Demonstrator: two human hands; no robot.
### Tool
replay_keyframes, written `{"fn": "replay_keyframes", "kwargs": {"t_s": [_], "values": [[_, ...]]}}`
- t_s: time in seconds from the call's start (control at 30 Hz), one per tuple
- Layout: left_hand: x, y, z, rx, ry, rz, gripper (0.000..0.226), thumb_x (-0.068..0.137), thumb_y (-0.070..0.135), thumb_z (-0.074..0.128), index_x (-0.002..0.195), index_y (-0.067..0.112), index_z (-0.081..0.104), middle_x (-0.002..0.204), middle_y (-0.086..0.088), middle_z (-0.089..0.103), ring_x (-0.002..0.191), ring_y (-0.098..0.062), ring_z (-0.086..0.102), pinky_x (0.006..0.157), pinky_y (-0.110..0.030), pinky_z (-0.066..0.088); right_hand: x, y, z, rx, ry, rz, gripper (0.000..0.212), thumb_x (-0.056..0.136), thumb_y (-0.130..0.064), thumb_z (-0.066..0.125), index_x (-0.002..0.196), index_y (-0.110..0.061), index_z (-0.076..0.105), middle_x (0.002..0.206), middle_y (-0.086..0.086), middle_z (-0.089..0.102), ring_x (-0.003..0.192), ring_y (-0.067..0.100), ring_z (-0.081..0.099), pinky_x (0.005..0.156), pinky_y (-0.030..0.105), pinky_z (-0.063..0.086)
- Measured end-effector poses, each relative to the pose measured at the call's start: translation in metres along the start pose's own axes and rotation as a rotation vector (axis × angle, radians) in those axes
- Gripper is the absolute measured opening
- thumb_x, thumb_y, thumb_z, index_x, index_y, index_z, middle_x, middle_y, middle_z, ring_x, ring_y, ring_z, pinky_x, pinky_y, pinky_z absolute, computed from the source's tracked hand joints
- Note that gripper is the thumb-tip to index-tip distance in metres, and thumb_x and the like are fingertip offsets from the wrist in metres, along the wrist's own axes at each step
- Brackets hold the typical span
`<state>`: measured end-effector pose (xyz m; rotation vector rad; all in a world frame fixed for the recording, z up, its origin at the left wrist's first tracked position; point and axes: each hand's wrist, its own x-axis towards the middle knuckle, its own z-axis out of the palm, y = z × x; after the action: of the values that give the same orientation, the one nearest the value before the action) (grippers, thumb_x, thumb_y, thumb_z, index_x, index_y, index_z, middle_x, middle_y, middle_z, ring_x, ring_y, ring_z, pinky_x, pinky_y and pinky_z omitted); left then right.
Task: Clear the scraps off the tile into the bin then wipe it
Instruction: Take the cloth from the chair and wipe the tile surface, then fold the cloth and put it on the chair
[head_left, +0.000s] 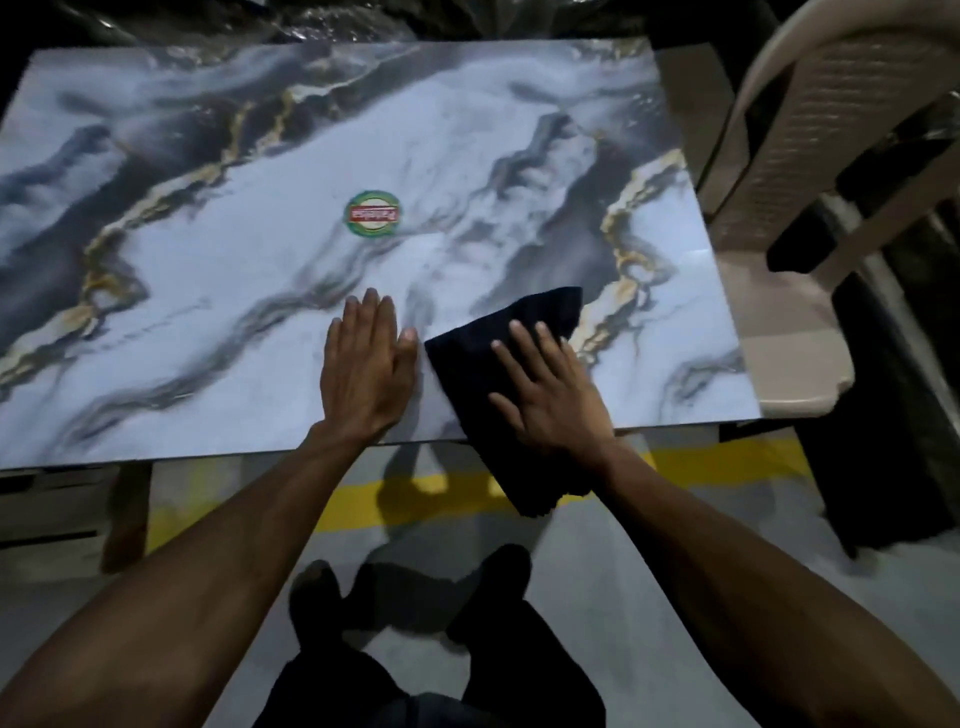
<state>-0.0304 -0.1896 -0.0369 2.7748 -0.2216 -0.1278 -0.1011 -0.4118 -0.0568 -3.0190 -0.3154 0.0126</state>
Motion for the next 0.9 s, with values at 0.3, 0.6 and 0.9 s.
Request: {"fn": "replay_keyframes", "kwargs": {"t_s": [0.3,0.6,0.9], "values": [[0.005,0.03,0.024,0.221,0.0,-0.019,0.071,0.094,0.052,0.023,0.151,0.009,0.026,0.16,-0.012,0.02,0.148,-0.03,0.015,0.12,-0.045,0.014,-0.034,0.132,-0.024,0.076,-0.035,0.63,0.068,0.097,-0.054,0.011,0.155,-0.017,0.02,0.163,0.013,0.011,0.148,0.039,0.012,0.119,0.05,0.01],[0.004,0.03,0.024,0.228,0.009,-0.012,0.071,0.094,0.05,0.026,0.149,0.006,0.029,0.158,-0.016,0.025,0.146,-0.034,0.019,0.118,-0.048,0.018,-0.074,0.174,-0.042,0.492,0.179,1.174,0.046,0.106,-0.032,0.026,0.113,0.005,0.052,0.115,0.033,0.059,0.108,0.048,0.054,0.084,0.048,0.041],[0.019,0.136,0.025,-0.21,-0.101,0.211,0.051,0.095,0.035,0.04,0.139,0.009,0.042,0.145,-0.015,0.043,0.134,-0.03,0.039,0.112,-0.038,0.032,-0.097,0.181,-0.085,0.787,0.614,0.958,0.031,0.106,-0.025,0.034,0.083,-0.007,0.045,0.078,0.012,0.049,0.076,0.022,0.045,0.067,0.034,0.032]]}}
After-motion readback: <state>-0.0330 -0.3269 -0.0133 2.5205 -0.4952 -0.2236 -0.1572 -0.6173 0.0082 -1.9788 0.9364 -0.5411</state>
